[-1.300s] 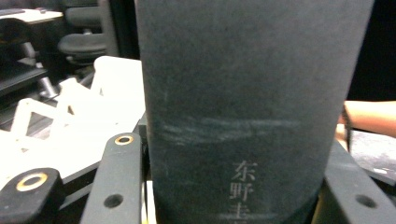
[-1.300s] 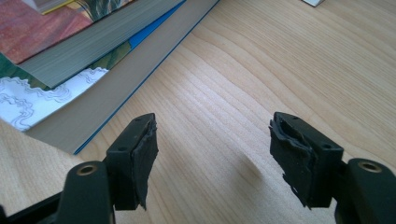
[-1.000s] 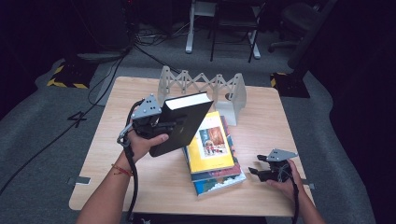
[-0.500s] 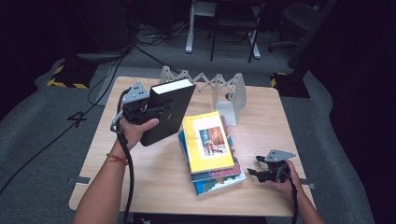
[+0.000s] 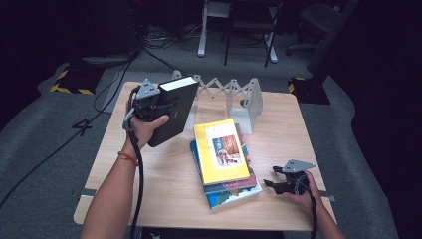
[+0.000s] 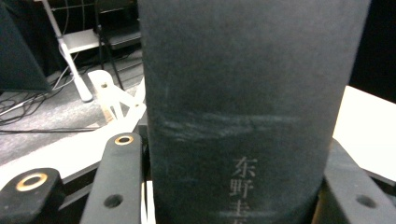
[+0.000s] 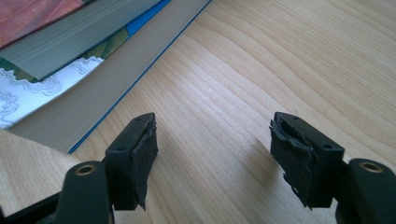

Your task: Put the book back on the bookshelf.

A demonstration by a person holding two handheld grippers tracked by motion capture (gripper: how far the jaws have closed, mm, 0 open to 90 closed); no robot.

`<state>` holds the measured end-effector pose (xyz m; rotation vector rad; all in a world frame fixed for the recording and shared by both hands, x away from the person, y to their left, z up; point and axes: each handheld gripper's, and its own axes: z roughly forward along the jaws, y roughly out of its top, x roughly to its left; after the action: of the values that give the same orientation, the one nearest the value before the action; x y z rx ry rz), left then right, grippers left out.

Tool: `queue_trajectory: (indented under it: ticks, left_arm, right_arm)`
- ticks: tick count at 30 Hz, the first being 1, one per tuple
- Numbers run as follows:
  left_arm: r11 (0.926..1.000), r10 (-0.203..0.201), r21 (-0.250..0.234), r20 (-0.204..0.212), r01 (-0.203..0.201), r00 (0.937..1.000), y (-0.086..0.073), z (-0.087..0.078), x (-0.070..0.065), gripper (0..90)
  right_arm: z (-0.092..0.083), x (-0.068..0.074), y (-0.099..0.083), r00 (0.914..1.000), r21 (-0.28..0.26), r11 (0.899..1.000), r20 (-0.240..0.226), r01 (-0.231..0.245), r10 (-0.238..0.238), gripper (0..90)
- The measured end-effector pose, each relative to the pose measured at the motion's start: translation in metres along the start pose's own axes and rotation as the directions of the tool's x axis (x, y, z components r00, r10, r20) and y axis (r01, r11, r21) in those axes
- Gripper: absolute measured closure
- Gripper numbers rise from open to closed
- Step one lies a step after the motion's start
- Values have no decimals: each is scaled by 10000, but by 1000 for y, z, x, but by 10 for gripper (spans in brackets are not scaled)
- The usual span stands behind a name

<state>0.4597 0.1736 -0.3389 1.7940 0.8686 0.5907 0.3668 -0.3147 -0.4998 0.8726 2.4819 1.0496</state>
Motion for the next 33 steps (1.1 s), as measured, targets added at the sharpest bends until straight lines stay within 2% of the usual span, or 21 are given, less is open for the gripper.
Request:
queue_trajectory:
  ticks: [3,5,9,16,18,21,25,30,33]
  left_arm:
    - [10000,-45,8,-179,45,9998,2,7,5,534]
    - [9996,-266,-34,-302,265,9992,2,12,7,534]
    - [9991,-435,-39,-615,433,9972,0,19,11,534]
    - [9968,-783,65,-857,791,9932,-3,35,18,534]
    - [9958,-914,-31,-1081,916,9899,-5,40,18,534]
    - [9943,-1068,-74,-1161,1067,9875,-9,47,21,534]
    - [9932,-1164,-35,-1098,1167,9871,-12,53,24,534]
    - [9949,-972,151,-1214,997,9878,-12,63,23,533]
    - [9952,-958,90,-1221,976,9879,-12,66,23,533]
  right_arm:
    - [0,0,0,10000,-7,10000,-10,4,-4,324]
    - [0,0,-1,10000,-15,10000,-6,-6,6,324]
    - [0,0,-1,10000,-36,10000,-36,-28,27,325]
    - [0,0,-1,10000,-55,10000,-53,-9,9,327]
    - [0,0,-1,10000,-57,10000,-61,-6,5,327]
    - [0,0,-1,10000,-62,10000,-55,-1,0,328]
    - [0,0,-1,10000,-71,10000,-52,24,-24,329]
    - [-1,-1,-2,10000,-93,9999,-62,53,-54,330]
    - [-1,0,-1,10000,-65,9999,-30,85,-86,333]
